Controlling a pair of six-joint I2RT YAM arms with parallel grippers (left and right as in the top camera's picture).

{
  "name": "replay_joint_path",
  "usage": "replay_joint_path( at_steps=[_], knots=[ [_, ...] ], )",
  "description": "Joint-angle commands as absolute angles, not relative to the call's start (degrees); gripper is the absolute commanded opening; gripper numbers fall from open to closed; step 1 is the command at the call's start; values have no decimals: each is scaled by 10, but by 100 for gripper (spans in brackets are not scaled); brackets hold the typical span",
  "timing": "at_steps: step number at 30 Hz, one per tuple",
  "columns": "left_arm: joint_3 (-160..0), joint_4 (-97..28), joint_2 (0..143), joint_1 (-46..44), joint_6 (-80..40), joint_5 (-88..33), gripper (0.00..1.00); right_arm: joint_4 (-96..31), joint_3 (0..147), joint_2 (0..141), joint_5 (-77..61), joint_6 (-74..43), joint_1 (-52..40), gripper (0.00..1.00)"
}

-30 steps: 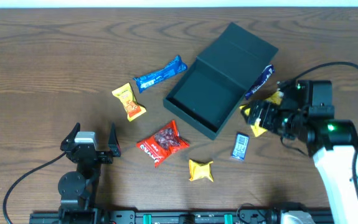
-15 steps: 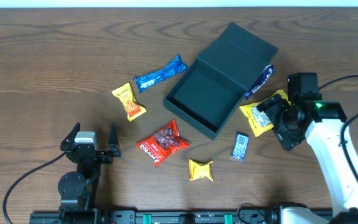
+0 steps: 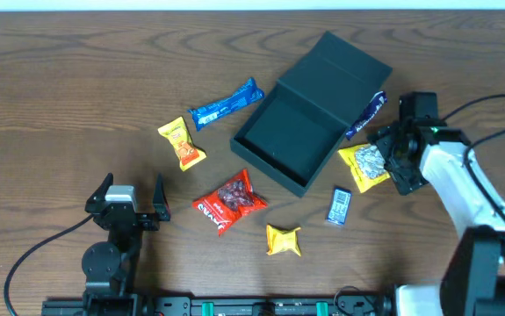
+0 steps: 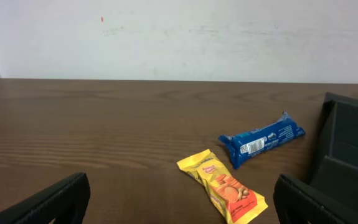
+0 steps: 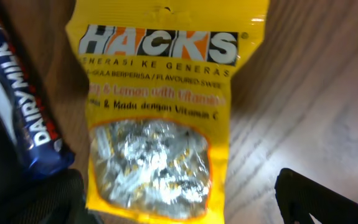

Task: Pack container
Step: 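Reach the right gripper to the yellow HACKS bag and grasp it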

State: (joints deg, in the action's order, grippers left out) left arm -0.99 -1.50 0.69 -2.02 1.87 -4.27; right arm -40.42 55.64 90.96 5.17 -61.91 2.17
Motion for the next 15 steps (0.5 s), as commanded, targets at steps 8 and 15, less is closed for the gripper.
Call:
replay_joint_path(
  at_steps=[8,15],
  knots=[
    [-3,-40,6,-19,17,-49,95,-354,565,974,55,-639,37,99],
    [-3,-40,6,-19,17,-49,95,-332,565,986,51,-636,37,99]
  ],
)
